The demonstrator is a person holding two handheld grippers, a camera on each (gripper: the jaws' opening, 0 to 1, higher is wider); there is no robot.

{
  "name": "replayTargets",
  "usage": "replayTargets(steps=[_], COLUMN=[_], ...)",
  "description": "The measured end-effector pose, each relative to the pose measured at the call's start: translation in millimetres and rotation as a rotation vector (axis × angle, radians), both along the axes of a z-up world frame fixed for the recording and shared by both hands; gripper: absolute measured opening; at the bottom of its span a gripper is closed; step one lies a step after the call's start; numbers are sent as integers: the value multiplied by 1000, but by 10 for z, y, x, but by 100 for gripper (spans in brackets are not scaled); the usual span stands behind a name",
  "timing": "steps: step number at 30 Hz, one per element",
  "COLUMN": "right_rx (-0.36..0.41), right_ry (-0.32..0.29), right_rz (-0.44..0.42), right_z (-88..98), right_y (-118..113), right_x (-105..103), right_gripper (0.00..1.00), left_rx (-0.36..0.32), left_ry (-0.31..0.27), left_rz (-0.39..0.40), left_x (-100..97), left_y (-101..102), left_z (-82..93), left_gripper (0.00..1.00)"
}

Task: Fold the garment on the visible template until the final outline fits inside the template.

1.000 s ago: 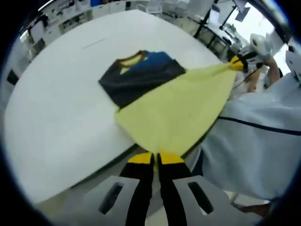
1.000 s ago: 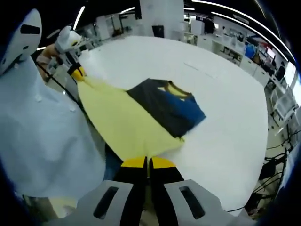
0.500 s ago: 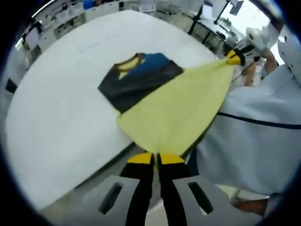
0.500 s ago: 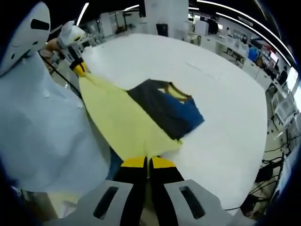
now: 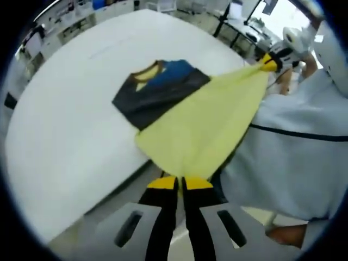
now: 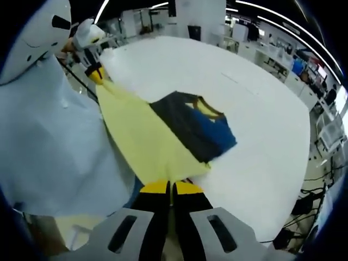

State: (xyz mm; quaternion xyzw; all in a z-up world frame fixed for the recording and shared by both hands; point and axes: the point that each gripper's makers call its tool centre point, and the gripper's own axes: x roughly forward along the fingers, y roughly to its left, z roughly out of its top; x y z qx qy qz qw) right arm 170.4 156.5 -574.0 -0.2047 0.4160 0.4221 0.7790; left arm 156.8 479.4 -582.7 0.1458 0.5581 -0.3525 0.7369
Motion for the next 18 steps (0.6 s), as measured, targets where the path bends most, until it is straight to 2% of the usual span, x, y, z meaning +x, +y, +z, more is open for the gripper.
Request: replayTargets(steps=[4,6,9,14,18], right_rx=[-3,-12,-11,-6,-13], right_ry=[15,22,31,36,37], right_rz=[14,24,28,38,53], right_z=[1,-5,-6,18,17], right_y=[10,5,4,15,22], right_x=[-36,-56,-66,-74,-53], right_gripper=[3,3,3,3,3], left_rx=[2,1,4,2,2], left_ry=[7,44,35,60,45], left_rz=[-1,-2,-10,-6,-8], left_x=[-10,-68,-39,-67,-7], left_y=[10,-2,-8,0,-1], left_z=[9,13,10,8,14], left_gripper=[0,0,0,0,0])
